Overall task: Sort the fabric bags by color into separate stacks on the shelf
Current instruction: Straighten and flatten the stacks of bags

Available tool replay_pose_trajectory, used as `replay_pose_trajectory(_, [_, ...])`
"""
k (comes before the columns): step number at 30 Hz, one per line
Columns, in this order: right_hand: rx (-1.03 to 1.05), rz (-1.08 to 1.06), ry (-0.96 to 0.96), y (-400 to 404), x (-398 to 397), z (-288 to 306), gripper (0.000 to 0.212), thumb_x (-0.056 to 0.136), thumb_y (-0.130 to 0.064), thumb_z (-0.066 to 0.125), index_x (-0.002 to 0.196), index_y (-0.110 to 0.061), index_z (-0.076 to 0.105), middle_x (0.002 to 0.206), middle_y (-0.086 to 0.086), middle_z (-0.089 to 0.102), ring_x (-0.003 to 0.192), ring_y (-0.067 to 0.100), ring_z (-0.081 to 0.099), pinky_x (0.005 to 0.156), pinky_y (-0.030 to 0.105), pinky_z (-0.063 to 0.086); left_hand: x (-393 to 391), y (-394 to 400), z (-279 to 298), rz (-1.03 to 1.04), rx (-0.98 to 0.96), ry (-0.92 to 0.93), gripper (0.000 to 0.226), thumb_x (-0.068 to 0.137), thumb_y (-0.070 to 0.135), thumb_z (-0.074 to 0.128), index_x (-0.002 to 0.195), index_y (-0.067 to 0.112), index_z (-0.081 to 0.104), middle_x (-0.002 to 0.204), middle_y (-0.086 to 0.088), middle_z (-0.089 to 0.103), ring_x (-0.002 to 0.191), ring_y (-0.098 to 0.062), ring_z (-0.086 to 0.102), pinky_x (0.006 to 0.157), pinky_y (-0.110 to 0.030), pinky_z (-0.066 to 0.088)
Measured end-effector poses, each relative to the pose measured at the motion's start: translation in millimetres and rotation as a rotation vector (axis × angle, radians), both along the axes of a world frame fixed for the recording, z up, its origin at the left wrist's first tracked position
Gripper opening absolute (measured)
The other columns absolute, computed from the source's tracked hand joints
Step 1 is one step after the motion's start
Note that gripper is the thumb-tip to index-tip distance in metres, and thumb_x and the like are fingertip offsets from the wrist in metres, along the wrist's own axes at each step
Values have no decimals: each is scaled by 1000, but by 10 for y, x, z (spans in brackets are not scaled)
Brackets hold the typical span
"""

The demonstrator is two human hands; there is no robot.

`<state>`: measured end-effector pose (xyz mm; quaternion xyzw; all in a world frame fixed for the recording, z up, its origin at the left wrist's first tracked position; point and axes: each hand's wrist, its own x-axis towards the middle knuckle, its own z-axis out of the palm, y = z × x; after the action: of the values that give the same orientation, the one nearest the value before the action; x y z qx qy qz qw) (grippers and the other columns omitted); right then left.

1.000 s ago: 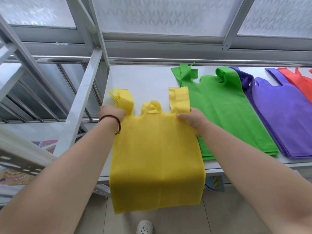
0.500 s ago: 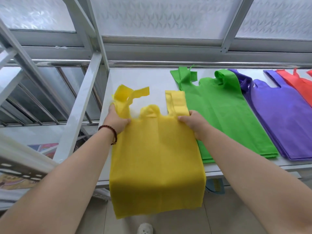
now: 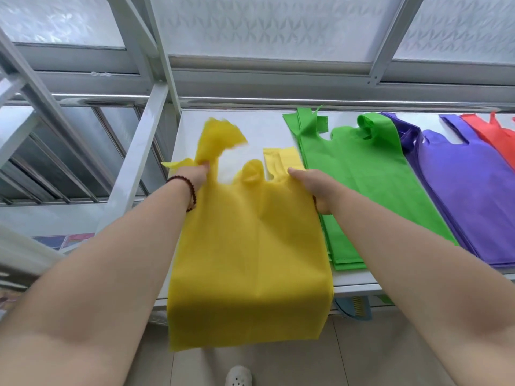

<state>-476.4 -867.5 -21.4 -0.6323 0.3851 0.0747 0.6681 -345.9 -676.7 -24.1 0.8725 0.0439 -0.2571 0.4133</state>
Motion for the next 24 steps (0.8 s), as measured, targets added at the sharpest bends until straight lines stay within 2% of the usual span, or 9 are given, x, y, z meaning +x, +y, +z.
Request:
replay_pose_trajectory(3, [-151,-52,117,-35,66,-11,20,97,-24,47,88,-8,51,78,9,54,67,21,54,73,36,49,55,-12,-49,48,77,-4,60,99,38,35,145,1,24,146,-15,36,128,-32,43,97,-38,38])
replay_pose_trajectory(6, [-312,-31,45,-78,86,-128,21,96,-15,45,112,-5,54,93,10,56,80,24,55,82,41,52,78,115,-119,50,21,50,53,95,29,48,138,2,36,125,-10,48,111,-32,52,75,-32,45])
replay_pose_trajectory(8, [-312,-29,-96,-46,54,-129,31,96,-12,47,126,-10,49,104,9,60,93,26,58,92,48,50,91,179,-151,-3,-57,51,46,90,23,58,131,6,46,126,-9,56,110,-31,57,85,-38,50])
replay_pose_trajectory(10, [-190,-12,-174,-29,41,-120,32,92,-8,55,122,-16,48,101,9,62,90,29,61,86,49,53,70,191,-158,-33,-176,37,39,90,9,56,128,9,47,114,-13,64,100,-29,62,86,-43,53])
replay_pose_trajectory(12, [-150,65,-129,-22,38,-99,35,85,0,62,117,-11,52,103,15,64,89,30,63,87,50,53,15,182,-143,-48,-305,7,46,94,-1,45,136,16,40,99,-12,66,84,-23,64,77,-37,54])
replay_pose_trajectory(15, [-252,39,-99,-31,127,-24,29,83,5,60,108,-9,57,97,14,64,93,30,61,92,50,51,-32,125,-85,-124,-276,-151,61,96,3,39,147,32,21,111,-9,65,97,-22,63,90,-35,50])
replay_pose_trajectory(19, [-302,-55,-108,-128,385,105,42,89,-23,61,126,-8,48,114,14,60,107,33,59,94,52,49,202,97,41,-70,-148,-299,69,95,19,47,149,34,6,147,-10,38,129,-32,43,106,-40,35])
replay_pose_trajectory(21, [-242,-69,51,-167,427,64,49,91,-43,52,122,-7,47,112,15,60,99,31,61,88,48,52,346,177,-25,142,-67,-137,78,81,33,61,147,17,21,144,-16,42,124,-36,49,104,-49,41])
replay_pose_trajectory(24, [-236,-137,174,-149,307,-120,55,91,-51,41,123,-7,52,104,13,61,89,28,60,84,39,52,186,292,-153,280,90,-98,54,81,31,56,124,-2,45,127,-21,55,113,-38,57,94,-51,49])
